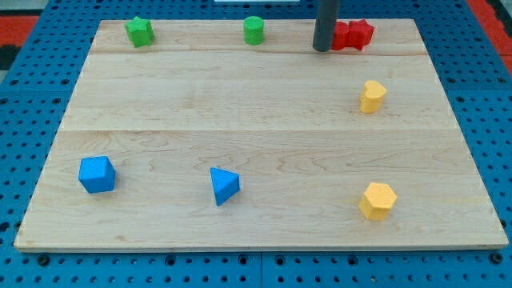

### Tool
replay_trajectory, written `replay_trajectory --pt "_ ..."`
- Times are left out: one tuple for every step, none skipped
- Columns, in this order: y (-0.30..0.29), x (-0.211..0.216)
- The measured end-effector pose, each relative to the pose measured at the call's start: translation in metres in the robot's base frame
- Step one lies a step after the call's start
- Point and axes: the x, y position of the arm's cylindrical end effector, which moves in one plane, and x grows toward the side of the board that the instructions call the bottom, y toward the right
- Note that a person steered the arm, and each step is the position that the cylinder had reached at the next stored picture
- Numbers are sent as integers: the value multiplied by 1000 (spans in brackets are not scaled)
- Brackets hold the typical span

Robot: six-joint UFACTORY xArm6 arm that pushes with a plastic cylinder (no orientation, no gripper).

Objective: Push the red circle into the red star

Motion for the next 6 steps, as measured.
replay_trajectory --pt "0 5" --pt "0 6" --pt "0 6" --pt "3 6" --pt "3 6" --pt "3 6"
